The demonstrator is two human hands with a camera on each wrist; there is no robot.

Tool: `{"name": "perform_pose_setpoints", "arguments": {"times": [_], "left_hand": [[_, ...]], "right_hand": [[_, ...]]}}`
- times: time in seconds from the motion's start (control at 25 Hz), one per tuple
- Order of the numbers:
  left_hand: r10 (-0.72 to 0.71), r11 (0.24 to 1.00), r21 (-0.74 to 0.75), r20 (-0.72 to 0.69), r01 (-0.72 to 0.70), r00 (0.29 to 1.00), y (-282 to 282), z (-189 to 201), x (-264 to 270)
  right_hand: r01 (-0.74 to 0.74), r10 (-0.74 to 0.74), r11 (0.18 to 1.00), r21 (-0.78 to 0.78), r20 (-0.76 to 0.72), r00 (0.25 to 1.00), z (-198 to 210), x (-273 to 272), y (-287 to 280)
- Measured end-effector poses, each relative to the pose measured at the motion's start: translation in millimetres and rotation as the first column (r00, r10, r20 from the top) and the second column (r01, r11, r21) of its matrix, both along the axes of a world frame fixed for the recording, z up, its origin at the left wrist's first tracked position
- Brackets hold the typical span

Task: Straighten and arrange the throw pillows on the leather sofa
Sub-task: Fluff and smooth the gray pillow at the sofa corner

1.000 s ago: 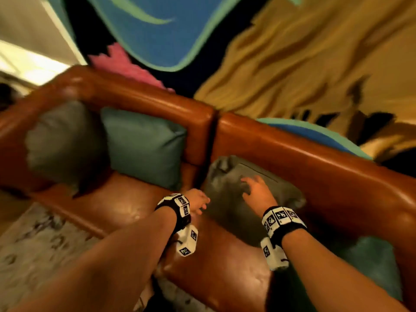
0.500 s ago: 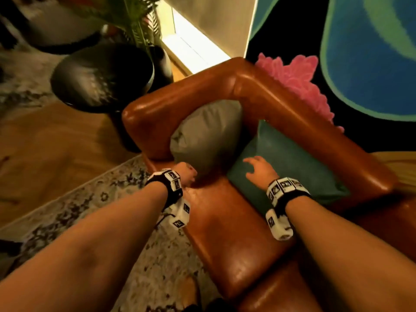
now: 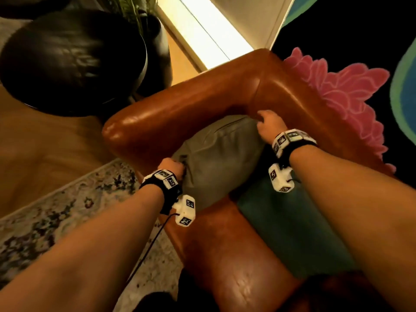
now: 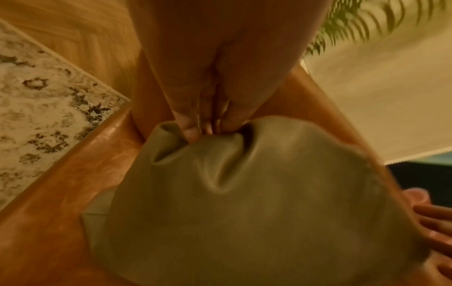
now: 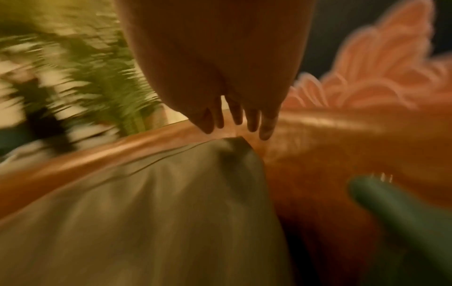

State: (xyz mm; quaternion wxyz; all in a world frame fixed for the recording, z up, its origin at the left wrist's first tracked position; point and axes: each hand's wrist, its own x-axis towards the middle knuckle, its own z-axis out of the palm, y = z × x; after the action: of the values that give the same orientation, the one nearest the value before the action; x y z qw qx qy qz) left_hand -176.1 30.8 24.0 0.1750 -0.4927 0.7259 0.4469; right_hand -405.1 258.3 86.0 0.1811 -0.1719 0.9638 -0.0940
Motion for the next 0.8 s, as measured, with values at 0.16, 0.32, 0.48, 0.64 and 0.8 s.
{"name": "perform_pose_setpoints", "arguments": {"times": [0.16, 0.32, 0.48, 0.64, 0.8], "left_hand": [[0.127, 0.964, 0.230, 0.044, -0.133, 0.991, -3, -22, -16], [0.137, 0.951, 0.275, 0.033, -0.140, 0.990, -4, -22, -22], [0.062, 0.998, -0.020, -0.102, -0.064, 0.993, -29, 1, -4], [0.144, 0.953, -0.183, -0.429, -0.241, 0.892, -46, 29, -5], [-0.341, 0.920, -0.313, -0.345, 0.235, 0.875, -59, 29, 6]], "right_hand": [[0.122, -0.136, 0.987, 0.106, 0.143, 0.980, -34, -40, -4], [0.093, -0.167, 0.958, 0.270, 0.266, 0.949, -54, -50, -5], [0.244, -0.285, 0.951, 0.193, 0.231, 0.930, -24, -65, 5], [0.378, -0.381, 0.924, 0.051, 0.069, 0.922, -11, -74, 5], [0.328, -0.328, 0.942, -0.068, 0.016, 0.945, -6, -62, 1]]}}
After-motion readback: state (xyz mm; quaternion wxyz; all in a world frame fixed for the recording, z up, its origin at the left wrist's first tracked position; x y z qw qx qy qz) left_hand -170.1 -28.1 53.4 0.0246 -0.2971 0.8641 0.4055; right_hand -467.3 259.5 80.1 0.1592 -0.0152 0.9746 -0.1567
